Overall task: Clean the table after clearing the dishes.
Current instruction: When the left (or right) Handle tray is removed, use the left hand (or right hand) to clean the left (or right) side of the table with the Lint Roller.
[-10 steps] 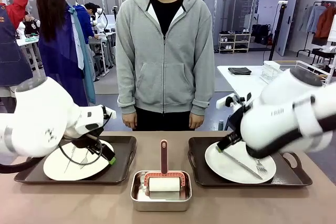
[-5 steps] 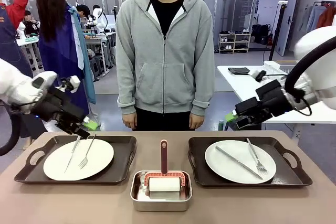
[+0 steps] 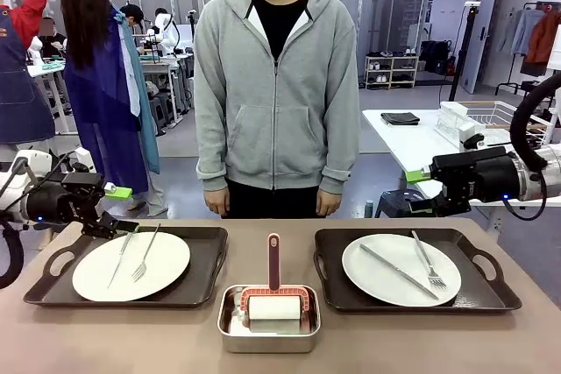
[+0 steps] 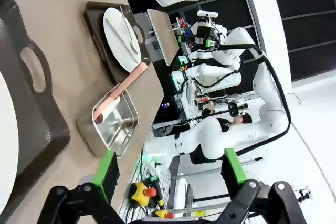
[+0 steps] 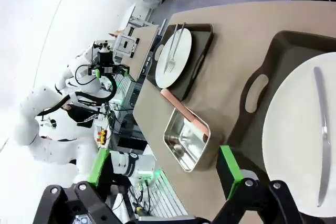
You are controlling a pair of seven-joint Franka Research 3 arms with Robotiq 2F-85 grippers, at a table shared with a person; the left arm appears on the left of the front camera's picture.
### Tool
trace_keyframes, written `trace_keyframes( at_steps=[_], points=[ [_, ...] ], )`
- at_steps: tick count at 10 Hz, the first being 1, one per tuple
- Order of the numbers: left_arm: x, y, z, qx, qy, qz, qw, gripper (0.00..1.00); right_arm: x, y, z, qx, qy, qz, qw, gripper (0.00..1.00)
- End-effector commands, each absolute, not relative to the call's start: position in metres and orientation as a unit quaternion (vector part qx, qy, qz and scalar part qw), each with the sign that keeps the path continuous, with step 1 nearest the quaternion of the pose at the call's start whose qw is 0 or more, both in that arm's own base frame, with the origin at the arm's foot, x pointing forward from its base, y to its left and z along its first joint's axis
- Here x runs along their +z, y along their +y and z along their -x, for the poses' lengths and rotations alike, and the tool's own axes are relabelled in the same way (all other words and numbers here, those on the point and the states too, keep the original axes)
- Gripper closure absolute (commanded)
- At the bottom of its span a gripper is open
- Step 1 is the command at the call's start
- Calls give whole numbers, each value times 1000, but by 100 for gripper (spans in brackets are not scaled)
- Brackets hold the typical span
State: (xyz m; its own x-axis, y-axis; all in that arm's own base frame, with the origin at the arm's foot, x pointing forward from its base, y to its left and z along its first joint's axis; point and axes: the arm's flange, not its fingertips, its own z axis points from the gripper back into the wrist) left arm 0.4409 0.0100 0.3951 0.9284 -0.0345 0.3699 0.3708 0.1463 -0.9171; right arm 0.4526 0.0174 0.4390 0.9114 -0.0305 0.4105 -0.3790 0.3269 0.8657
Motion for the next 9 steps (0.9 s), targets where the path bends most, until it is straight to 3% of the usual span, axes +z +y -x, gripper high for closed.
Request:
trace_keyframes(
  at_steps=[1,5,7,9],
  points=[
    [414,-1,-436,-165,-133,625,751,0,450,28,-447,129,-189,-562,795,0],
    [410,-6,-439,-161,-132,632,747,0,447,26,-450,123,-182,-561,798,0],
    [390,68,-446,-117,-129,645,744,0,435,-48,-440,32,-211,-599,772,0],
    [371,145,-428,-34,-177,647,741,0,426,-116,-412,-62,-261,-594,759,0]
  ],
)
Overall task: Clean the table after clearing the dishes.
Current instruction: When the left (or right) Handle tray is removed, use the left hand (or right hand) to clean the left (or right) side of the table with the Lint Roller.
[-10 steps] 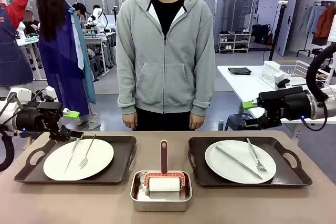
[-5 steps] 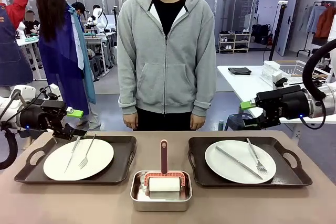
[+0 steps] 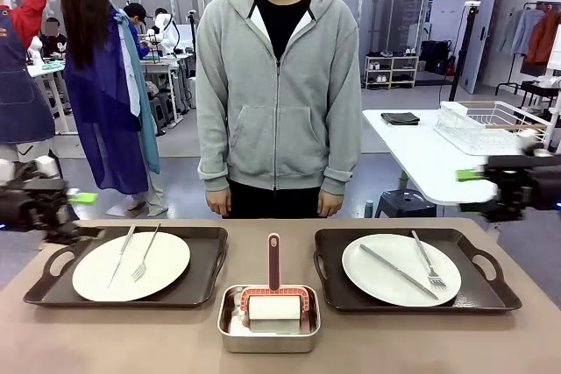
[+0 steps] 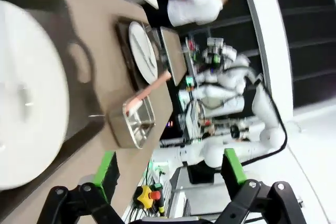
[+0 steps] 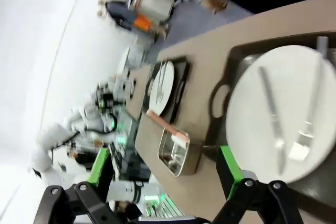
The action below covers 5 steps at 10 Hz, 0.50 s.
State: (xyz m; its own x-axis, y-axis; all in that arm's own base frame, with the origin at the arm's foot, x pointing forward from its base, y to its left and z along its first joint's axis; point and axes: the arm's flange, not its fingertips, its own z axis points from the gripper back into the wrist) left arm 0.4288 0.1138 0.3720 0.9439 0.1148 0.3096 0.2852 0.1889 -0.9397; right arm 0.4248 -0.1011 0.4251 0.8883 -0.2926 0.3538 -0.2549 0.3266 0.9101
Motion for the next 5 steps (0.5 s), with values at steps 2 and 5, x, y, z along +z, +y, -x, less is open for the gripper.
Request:
trace_keyframes(
  at_steps=[2,5],
  points=[
    [365,215,-402,29,-233,635,736,0,430,-152,-381,-123,-280,-579,756,0],
    [372,311,-354,115,-324,606,717,0,434,-196,-334,-183,-325,-572,730,0]
  ],
)
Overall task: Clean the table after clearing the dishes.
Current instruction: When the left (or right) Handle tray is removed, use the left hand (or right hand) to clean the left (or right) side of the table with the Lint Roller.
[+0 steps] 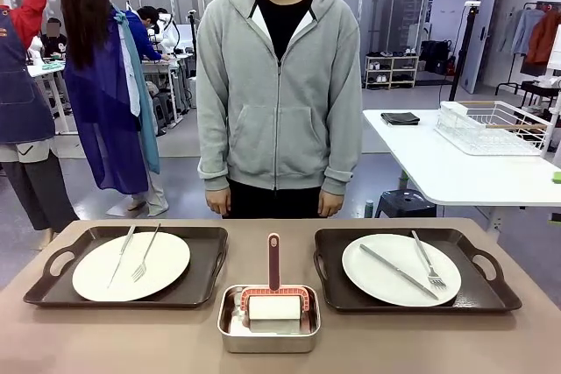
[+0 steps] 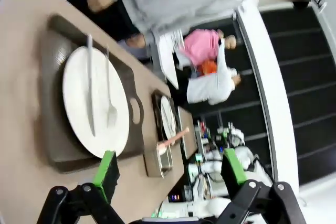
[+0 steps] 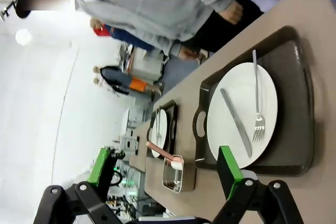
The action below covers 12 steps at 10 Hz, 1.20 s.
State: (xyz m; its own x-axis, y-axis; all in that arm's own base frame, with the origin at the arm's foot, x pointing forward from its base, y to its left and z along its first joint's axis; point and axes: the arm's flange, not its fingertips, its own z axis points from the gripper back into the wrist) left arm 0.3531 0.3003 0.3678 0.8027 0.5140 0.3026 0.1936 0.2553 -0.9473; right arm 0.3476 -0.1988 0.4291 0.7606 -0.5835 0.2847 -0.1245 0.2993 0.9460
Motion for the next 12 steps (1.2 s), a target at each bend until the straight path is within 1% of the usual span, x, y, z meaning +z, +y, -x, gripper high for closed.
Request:
trace_keyframes(
  at_steps=[1,2,4,5,12],
  points=[
    [378,326,-344,123,-341,600,713,0,434,-216,-318,-210,-353,-557,722,0],
    [383,333,-339,124,-354,594,712,0,433,-236,-305,-236,-370,-551,710,0],
    [392,328,-344,107,-361,596,710,0,436,-243,-301,-237,-384,-543,708,0],
    [384,339,-331,137,-350,587,717,0,433,-248,-302,-221,-366,-548,719,0],
    [384,339,-331,137,-350,587,717,0,433,-248,-302,-221,-366,-548,719,0]
  ],
)
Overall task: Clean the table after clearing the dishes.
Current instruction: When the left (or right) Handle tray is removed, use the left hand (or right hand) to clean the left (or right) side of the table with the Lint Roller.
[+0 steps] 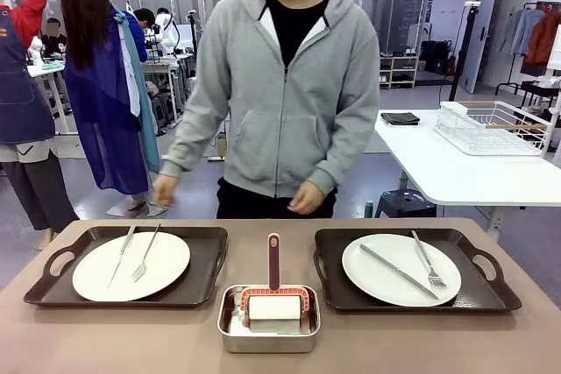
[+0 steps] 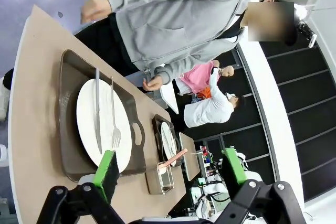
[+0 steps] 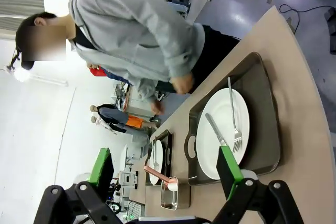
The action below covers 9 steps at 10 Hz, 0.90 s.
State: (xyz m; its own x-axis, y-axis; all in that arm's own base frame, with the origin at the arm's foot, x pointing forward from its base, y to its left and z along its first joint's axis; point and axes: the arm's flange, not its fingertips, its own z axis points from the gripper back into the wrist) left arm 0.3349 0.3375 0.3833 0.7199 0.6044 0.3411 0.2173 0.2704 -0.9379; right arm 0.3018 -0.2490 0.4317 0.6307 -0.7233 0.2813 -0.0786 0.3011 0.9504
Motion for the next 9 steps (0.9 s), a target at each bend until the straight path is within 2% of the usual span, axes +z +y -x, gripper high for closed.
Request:
trace_keyframes(
  at_steps=[1,9],
  points=[
    [384,339,-331,137,-350,587,717,0,433,-248,-302,-221,-366,-548,719,0],
    [384,339,-331,137,-350,587,717,0,433,-248,-302,-221,-366,-548,719,0]
  ],
)
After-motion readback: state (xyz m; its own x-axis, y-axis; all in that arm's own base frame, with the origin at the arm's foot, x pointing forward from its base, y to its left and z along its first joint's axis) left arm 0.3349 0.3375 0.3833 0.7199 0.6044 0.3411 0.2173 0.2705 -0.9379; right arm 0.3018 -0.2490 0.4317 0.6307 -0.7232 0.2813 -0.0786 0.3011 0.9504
